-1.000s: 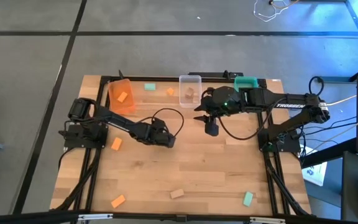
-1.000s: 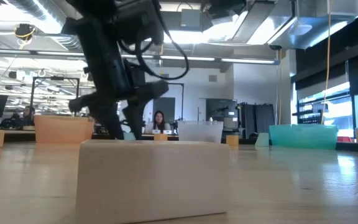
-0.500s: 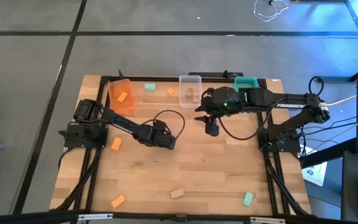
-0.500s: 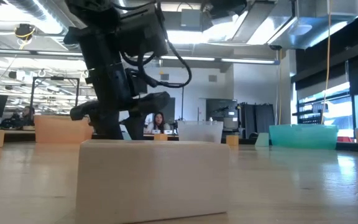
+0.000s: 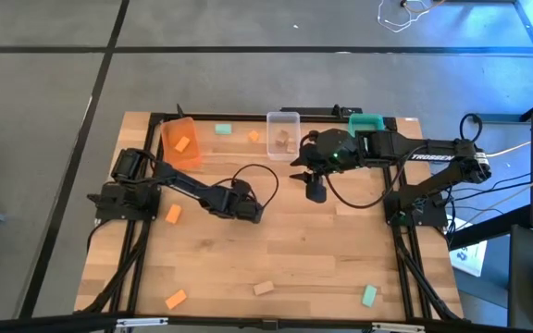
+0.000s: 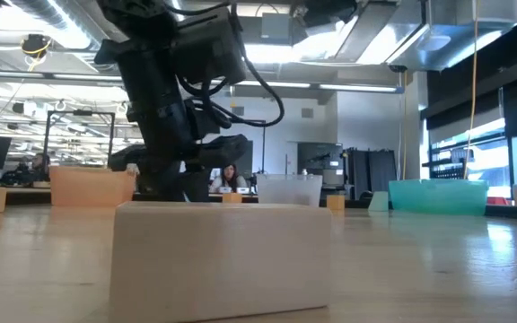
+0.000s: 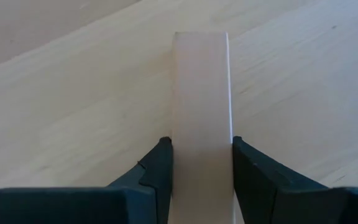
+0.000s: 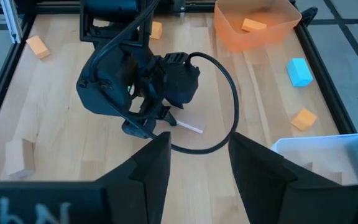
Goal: Sort & place blocks by color
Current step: Put the brown block into the transparent bin
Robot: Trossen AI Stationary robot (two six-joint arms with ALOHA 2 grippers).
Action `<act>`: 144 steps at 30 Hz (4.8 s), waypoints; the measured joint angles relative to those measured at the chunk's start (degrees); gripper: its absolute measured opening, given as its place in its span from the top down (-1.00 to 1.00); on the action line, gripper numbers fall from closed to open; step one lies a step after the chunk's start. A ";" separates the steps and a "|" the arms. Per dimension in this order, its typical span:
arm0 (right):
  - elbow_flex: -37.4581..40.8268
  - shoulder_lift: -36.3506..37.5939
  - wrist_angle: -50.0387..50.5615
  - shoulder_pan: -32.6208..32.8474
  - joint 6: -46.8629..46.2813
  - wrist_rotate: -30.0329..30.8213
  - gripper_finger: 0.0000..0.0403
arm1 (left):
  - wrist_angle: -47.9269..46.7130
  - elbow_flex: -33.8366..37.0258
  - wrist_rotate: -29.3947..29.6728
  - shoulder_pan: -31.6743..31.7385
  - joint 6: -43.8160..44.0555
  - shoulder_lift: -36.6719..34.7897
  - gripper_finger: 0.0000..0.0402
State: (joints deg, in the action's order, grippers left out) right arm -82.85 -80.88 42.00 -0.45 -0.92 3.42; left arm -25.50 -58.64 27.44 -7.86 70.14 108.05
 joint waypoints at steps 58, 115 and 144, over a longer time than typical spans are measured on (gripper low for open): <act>0.00 3.19 8.44 0.38 -0.74 18.42 0.19 | 0.28 -41.19 -15.90 33.11 -45.09 15.82 0.15; 0.00 2.71 22.16 13.15 2.94 -0.50 0.19 | 0.27 -21.95 -14.37 -25.47 -23.94 -0.06 0.14; 0.00 2.71 20.93 13.07 1.20 -0.44 0.19 | 17.10 -15.93 -10.25 -26.49 -32.74 5.25 0.14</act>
State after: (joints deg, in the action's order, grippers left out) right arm -82.85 -78.17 62.93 12.62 0.29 2.98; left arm -8.40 -74.56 17.20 -34.35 37.40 113.30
